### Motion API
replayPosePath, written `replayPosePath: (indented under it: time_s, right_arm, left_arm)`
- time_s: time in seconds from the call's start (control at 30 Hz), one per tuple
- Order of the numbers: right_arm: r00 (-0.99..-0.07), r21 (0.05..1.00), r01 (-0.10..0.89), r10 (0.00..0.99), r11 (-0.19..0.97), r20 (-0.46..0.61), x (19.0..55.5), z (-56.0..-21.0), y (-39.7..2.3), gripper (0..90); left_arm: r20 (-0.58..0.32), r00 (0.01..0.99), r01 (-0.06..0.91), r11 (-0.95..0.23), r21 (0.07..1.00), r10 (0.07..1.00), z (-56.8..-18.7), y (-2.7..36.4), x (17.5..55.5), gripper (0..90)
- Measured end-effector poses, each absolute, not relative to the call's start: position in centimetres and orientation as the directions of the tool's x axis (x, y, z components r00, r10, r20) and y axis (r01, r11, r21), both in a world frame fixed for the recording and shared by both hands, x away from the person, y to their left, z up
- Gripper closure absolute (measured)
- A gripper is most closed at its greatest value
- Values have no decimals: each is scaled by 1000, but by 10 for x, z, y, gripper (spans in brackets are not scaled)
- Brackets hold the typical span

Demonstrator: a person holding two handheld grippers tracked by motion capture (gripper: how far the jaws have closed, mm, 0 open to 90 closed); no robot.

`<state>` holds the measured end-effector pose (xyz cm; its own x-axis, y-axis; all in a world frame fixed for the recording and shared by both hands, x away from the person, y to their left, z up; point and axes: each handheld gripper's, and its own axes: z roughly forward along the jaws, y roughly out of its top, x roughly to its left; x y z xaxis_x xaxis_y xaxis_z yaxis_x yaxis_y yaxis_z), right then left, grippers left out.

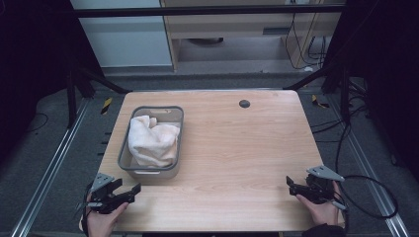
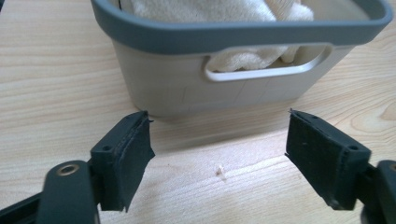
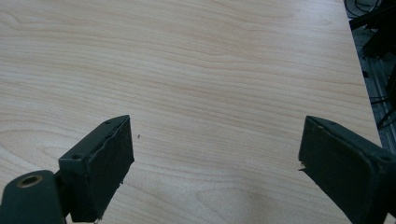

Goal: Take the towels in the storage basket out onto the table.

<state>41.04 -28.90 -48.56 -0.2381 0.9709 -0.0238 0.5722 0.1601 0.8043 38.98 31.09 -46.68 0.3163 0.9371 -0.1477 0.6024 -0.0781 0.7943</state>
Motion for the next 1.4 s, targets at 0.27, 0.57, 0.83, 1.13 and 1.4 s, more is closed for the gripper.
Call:
replayPosePath:
  time_s: [0.27,0.57,0.83,1.13,1.4]
  right_arm:
    - [-237,813,561,971,156,-23,408,-483,-289,110]
    - [-248,815,552,968,177,-43,406,-482,-283,113]
    - [-252,810,554,966,192,-57,405,-481,-282,113]
    - [-252,809,554,966,196,-62,406,-481,-281,113]
    - [-245,801,569,968,187,-52,407,-483,-281,113]
  left_arm:
    - [-136,313,573,-73,816,940,-457,314,386,274]
    - [-137,323,546,-66,835,936,-441,315,381,296]
    - [-122,331,506,-67,860,936,-421,319,381,320]
    - [-101,360,522,-111,845,927,-405,321,387,330]
    - [-80,349,525,-125,842,934,-391,322,393,375]
